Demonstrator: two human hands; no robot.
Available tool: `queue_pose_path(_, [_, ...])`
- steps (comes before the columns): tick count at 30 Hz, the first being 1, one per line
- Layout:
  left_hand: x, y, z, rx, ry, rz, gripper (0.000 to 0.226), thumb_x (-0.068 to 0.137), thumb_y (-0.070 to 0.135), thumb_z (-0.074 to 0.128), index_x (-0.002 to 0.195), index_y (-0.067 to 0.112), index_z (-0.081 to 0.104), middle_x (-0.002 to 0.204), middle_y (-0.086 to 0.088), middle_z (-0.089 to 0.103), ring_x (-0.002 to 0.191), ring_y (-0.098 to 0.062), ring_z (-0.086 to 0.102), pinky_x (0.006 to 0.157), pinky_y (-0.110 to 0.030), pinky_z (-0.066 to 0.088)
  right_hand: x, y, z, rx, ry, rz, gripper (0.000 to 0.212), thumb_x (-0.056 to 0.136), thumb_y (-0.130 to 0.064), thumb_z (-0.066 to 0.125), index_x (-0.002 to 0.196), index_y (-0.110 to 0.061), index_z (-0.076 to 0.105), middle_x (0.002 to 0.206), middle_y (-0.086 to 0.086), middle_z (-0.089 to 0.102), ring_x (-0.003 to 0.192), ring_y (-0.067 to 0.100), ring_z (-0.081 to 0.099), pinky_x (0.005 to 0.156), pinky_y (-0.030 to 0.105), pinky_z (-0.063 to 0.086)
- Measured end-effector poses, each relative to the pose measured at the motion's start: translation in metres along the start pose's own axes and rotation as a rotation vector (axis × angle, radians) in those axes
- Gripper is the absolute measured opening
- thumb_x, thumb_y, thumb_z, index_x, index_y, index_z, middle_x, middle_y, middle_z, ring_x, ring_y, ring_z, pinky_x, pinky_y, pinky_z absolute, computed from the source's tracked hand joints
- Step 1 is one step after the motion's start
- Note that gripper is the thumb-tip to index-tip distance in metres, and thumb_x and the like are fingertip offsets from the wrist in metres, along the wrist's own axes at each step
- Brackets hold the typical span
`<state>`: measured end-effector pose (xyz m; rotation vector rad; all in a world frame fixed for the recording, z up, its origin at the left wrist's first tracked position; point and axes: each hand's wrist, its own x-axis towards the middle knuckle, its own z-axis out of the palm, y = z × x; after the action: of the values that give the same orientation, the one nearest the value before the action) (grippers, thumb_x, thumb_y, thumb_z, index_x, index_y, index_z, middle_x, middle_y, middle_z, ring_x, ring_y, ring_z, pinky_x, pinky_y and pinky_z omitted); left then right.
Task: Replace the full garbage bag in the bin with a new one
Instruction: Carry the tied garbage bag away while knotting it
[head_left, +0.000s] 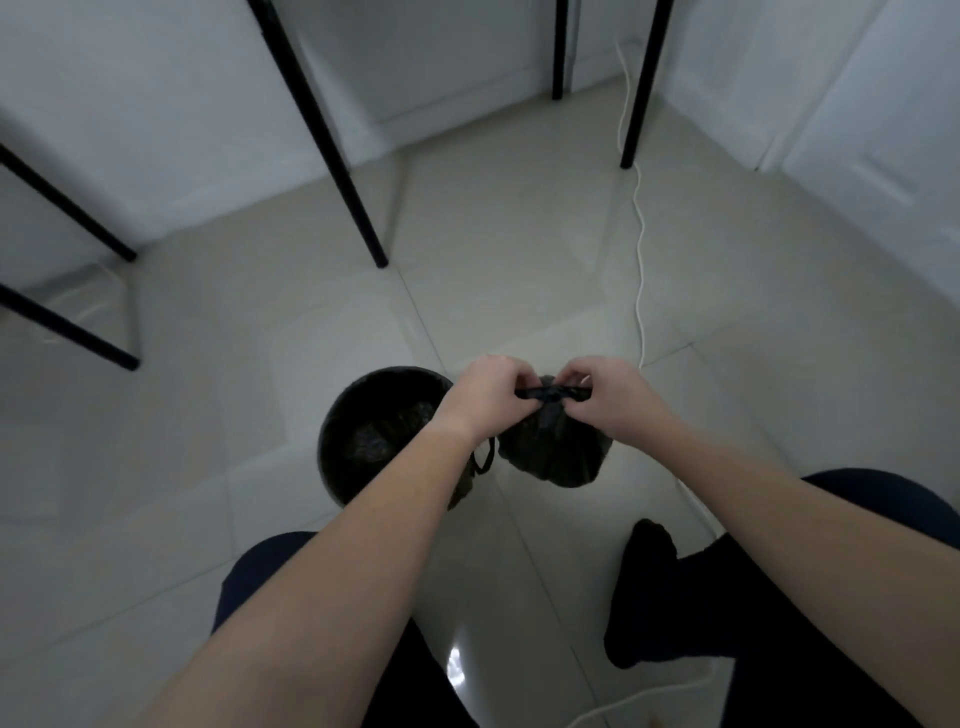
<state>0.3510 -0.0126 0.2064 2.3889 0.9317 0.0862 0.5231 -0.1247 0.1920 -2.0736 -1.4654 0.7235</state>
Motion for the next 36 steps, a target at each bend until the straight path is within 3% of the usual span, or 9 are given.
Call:
queue_pose_path(6, [-0.043,0.027,-0.072,-0.043,0.13,-0.039,0.013,0.081,0.026,0.08,0.094,0.027,0.079,0.087,0.007,0.076,0.085,-0.012,0.07,0.078,-0.028,0.056,-0.014,-0.069,-0.042,0.008,0.021,-0.13,0.028,0.074,-0.014,0.074,0.091,-0.037,0.072,0.076,-0.022,0.068,0.073,-0.006,0.065,0.058,0.009,0.043])
queue_pose_path(11, [-0.086,0.043,-0.13,-0.021,0.24,-0.047,0.016,0.077,0.024,0.084,0.093,0.022,0.081,0.085,0.001,0.079,0.081,-0.015,0.074,0.079,-0.032,0.06,-0.023,-0.129,-0.067,0.008,0.037,-0.263,0.028,0.073,-0.011,0.075,0.091,-0.032,0.076,0.074,-0.021,0.068,0.075,-0.009,0.065,0.059,0.005,0.044])
queue_pose_path(16, [-0.133,0.049,-0.179,-0.002,0.342,-0.078,0.016,0.077,0.022,0.084,0.093,0.021,0.083,0.083,0.0,0.079,0.078,-0.015,0.074,0.078,-0.028,0.06,-0.029,-0.189,-0.079,-0.034,0.022,-0.393,0.024,0.071,-0.014,0.077,0.09,-0.029,0.078,0.068,-0.019,0.067,0.067,-0.009,0.063,0.057,0.006,0.043])
queue_pose_path(21, [-0.181,0.048,-0.219,0.01,0.402,-0.145,0.013,0.077,0.02,0.081,0.09,0.021,0.083,0.08,0.003,0.078,0.077,-0.013,0.074,0.075,-0.024,0.058,-0.032,-0.248,-0.08,-0.093,-0.031,-0.497,0.023,0.072,-0.019,0.077,0.09,-0.032,0.076,0.078,-0.015,0.071,0.075,-0.011,0.064,0.062,0.003,0.043])
queue_pose_path(26, [-0.218,0.037,-0.247,0.034,0.426,-0.184,0.015,0.077,0.019,0.08,0.091,0.023,0.083,0.082,0.004,0.079,0.08,-0.011,0.074,0.078,-0.026,0.06,-0.039,-0.292,-0.074,-0.139,-0.088,-0.566,0.021,0.073,-0.02,0.079,0.09,-0.032,0.077,0.079,-0.015,0.072,0.077,-0.006,0.066,0.063,0.005,0.043])
queue_pose_path(32, [-0.229,0.012,-0.262,0.038,0.429,-0.192,0.014,0.076,0.022,0.08,0.09,0.023,0.084,0.083,0.006,0.08,0.08,-0.008,0.074,0.078,-0.023,0.058,-0.035,-0.319,-0.062,-0.162,-0.12,-0.588,0.019,0.075,-0.016,0.079,0.092,-0.026,0.079,0.076,-0.017,0.069,0.073,-0.019,0.06,0.063,0.001,0.041])
queue_pose_path(36, [-0.214,-0.014,-0.262,0.007,0.416,-0.184,0.013,0.075,0.023,0.08,0.087,0.024,0.084,0.078,0.008,0.078,0.075,-0.003,0.072,0.074,-0.022,0.058,-0.016,-0.322,-0.05,-0.184,-0.143,-0.56,0.019,0.077,-0.016,0.079,0.093,-0.026,0.079,0.079,-0.013,0.071,0.072,-0.013,0.062,0.063,0.001,0.041])
